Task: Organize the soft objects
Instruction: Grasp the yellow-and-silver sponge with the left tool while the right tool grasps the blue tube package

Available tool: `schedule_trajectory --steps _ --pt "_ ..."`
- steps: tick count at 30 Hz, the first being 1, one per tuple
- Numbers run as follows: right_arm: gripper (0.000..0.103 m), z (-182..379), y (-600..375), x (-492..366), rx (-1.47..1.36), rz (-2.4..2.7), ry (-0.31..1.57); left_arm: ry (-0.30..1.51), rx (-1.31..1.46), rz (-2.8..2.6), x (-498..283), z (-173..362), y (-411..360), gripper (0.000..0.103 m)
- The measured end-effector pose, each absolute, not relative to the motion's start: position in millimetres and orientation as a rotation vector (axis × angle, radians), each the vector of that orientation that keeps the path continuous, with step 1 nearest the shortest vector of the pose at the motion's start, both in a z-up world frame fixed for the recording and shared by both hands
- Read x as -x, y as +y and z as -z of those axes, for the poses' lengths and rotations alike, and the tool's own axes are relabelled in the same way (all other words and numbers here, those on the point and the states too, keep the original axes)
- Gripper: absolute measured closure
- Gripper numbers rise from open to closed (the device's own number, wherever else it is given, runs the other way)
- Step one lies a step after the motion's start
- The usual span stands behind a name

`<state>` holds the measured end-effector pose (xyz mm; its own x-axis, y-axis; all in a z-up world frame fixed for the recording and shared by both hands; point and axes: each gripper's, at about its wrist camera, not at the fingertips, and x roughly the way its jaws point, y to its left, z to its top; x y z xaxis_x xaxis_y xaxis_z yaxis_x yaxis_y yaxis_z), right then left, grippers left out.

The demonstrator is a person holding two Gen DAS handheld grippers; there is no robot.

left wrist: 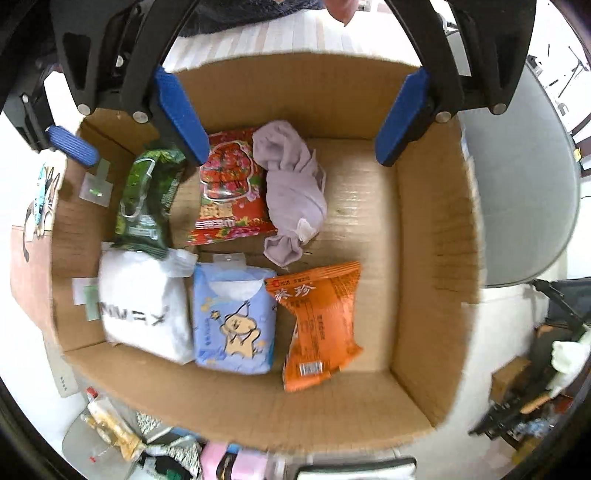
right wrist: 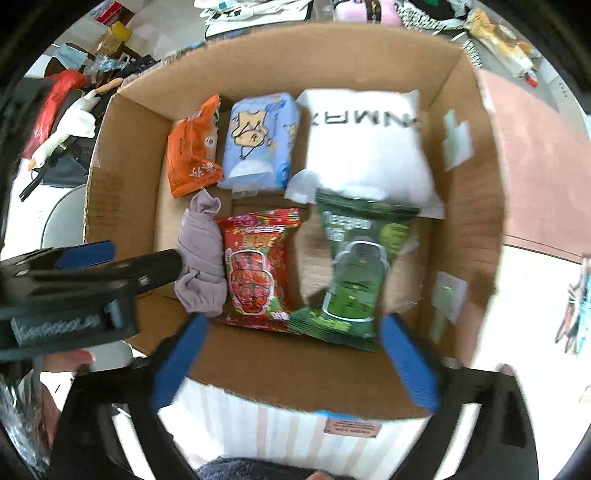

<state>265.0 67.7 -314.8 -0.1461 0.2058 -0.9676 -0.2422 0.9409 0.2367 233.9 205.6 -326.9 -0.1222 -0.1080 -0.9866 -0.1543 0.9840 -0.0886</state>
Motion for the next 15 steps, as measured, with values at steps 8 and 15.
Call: schedule_trajectory --steps 8,15 --pt "0.0 278 26 -244 -0.03 -0.409 1.604 1.53 0.141 -0.075 -226 269 171 0.011" --pt "0.0 241 -81 -248 -0.157 -0.314 1.509 1.383 -0.032 0.008 -274 220 83 0.011"
